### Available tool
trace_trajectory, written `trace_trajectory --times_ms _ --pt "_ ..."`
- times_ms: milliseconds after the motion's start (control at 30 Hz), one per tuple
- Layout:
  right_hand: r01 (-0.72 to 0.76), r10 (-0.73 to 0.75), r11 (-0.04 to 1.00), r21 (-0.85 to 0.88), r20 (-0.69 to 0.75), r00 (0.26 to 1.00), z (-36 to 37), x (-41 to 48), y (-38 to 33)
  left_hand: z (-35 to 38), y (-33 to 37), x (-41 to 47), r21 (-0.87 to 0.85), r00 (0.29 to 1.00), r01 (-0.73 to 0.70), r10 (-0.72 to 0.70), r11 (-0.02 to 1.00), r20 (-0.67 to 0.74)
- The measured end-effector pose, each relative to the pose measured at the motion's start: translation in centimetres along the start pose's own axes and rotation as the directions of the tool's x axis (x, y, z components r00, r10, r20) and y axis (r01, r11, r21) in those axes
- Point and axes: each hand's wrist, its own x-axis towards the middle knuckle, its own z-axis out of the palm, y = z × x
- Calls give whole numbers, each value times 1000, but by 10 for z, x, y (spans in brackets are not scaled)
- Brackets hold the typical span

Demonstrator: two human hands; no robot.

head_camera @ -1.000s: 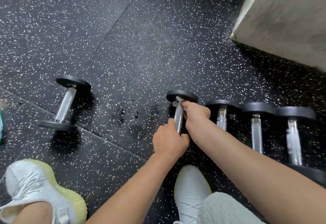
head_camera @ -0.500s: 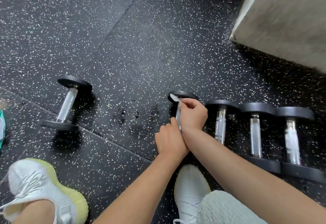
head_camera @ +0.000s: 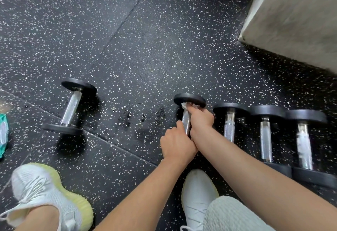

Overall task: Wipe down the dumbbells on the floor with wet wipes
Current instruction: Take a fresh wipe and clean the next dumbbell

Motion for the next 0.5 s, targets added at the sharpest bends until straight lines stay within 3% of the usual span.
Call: trace_trajectory --times_ms 100,200,267,367,433,500 --pt "-80 76 994 71 69 995 -4 2 -5 0 1 0 -1 1000 21 -21 1000 3" --pt "-226 193 968 112 249 949 -6 6 -4 -2 -1 0 -25 999 35 -35 999 1" --pt "-303 253 948 101 344 904 -9 13 -6 -3 -3 0 -46 999 35 -35 998 7" --pt "-306 271 952 23 410 871 -11 19 -11 -2 -3 -1 -55 999 37 -37 998 2" --pt "-247 247 968 -45 344 906 -5 19 -14 -1 -2 0 -49 999 40 -40 998 -4" --pt "-184 200 977 -111 153 968 2 16 -18 0 -1 0 -38 999 44 -44 998 -2"
